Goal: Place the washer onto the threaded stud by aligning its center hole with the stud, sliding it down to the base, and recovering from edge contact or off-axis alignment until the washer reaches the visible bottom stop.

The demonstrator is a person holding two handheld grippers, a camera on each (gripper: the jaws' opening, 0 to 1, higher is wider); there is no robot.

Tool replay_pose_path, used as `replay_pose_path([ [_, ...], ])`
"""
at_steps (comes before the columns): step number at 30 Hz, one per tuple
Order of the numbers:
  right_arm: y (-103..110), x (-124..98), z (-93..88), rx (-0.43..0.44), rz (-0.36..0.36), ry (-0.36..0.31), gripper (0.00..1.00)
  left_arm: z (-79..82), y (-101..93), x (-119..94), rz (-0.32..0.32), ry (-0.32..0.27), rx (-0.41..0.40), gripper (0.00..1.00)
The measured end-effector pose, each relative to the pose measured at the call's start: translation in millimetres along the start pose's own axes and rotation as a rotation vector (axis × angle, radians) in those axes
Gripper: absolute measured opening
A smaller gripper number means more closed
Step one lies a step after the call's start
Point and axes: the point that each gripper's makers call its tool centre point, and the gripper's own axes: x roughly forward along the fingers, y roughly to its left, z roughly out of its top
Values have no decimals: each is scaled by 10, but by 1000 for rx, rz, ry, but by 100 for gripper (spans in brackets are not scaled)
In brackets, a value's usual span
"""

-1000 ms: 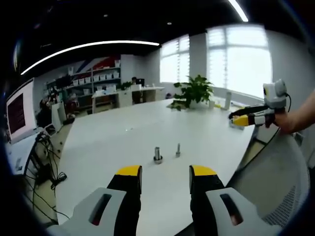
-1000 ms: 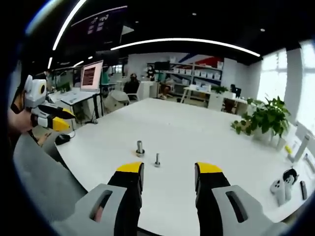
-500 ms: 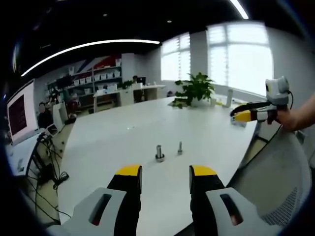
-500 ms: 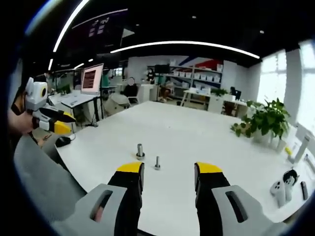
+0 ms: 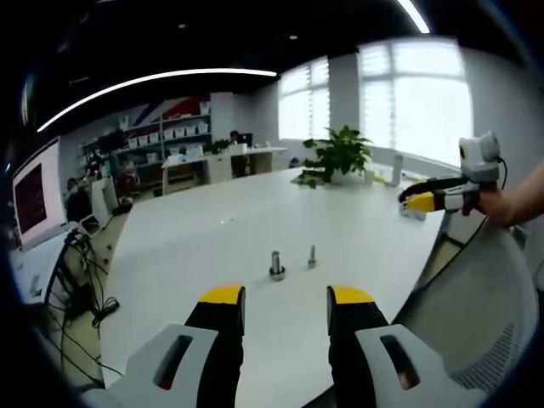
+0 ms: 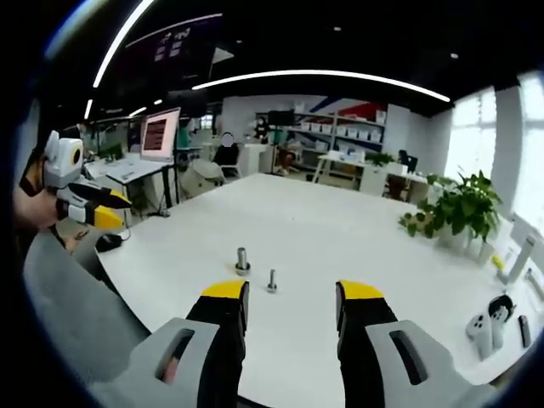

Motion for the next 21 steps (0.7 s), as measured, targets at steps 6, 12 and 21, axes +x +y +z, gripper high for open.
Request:
replay_pose_path([
  [6,9,17,-10,-14,6,6,43,25,27,-1,7,-10,-6,37],
  [12,3,29,-48,-14,9,20,43,43,29,-13,10,-19,-10,37],
  [21,-77,21,-54,7,-15,15,43,34,22,-3,4,-17,-17,37],
])
